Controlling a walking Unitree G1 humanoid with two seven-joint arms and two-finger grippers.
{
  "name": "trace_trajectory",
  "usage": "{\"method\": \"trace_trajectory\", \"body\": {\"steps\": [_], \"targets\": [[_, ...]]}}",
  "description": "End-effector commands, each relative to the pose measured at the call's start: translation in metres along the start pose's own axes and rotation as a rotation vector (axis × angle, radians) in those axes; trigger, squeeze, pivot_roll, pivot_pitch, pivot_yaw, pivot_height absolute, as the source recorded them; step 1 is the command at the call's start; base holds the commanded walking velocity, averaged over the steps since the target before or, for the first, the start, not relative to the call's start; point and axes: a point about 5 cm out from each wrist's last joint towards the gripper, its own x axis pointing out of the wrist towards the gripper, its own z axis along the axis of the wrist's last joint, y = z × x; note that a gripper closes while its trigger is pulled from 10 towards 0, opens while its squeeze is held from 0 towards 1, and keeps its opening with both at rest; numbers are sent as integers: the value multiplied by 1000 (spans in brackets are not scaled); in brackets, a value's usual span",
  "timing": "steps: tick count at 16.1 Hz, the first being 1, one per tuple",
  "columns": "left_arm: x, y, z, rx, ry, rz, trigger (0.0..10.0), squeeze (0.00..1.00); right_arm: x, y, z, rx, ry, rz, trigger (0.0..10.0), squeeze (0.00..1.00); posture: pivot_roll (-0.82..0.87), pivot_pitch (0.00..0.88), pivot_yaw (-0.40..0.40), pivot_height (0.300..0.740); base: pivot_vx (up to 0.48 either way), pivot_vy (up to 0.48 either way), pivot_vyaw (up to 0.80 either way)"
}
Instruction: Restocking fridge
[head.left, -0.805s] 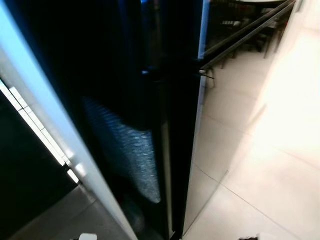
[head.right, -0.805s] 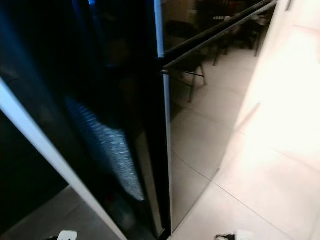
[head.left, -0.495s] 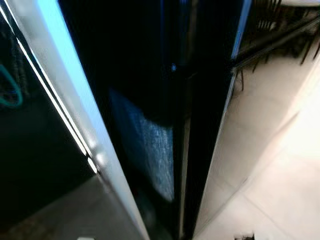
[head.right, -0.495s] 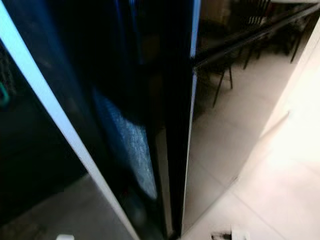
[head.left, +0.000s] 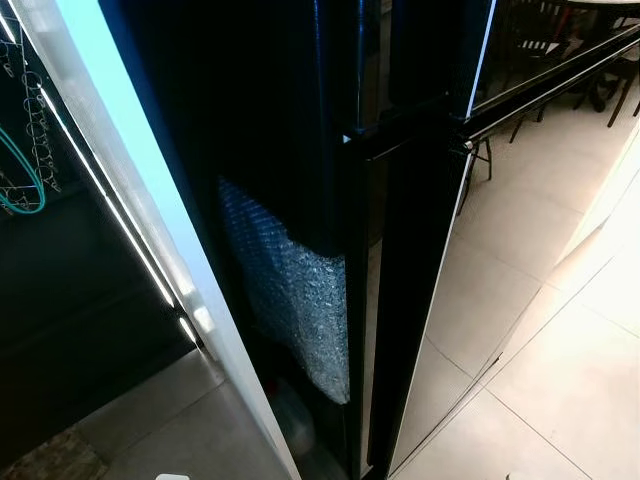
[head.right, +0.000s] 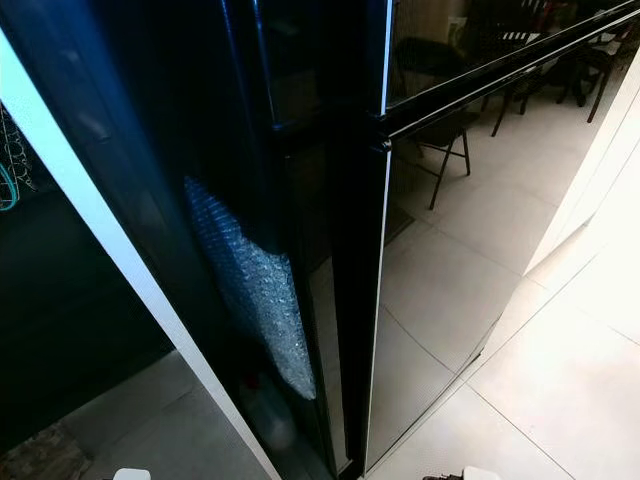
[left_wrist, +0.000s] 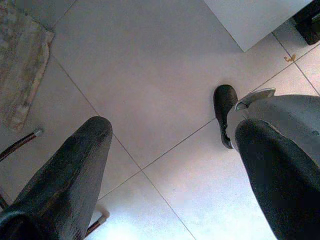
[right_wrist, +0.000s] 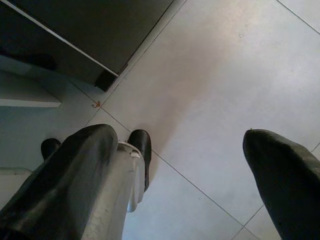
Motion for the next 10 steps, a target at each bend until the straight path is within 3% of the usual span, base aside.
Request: {"method": "trace_trajectory", "body": {"steps": [1, 6, 10], "targets": [[-1, 4, -2, 22, 6, 4, 10000, 0, 0, 3, 0, 14, -4, 1, 10000, 0, -107, 0, 48, 740, 0, 0, 0], [0, 3, -1, 1, 4, 9, 10000, 0, 1, 4, 2, 9, -6, 12, 10000, 0, -104, 0, 41, 740, 0, 0, 0], [0, 3, 0, -9, 1, 11, 10000, 0, 1, 4, 2, 13, -7, 8, 10000, 0, -104, 0, 41, 740, -259, 0, 0]]}}
